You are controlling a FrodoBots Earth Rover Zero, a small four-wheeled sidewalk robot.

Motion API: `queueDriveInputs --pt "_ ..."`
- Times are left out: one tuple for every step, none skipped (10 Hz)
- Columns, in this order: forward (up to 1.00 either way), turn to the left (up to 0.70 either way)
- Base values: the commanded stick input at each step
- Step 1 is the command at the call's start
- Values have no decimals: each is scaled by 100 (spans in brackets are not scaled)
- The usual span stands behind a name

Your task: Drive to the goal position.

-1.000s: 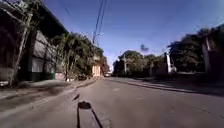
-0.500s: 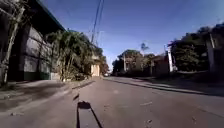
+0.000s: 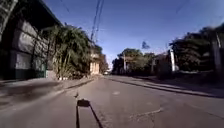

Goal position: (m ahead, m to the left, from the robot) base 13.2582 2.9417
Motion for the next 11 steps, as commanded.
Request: queueDriveInputs --pt "100 0" --pt "100 0" --pt "100 0" --pt "100 2" --pt "100 3" --pt "100 1" --pt "100 0" --pt "100 0" --pt "100 0" --pt "100 0" --pt "100 0"
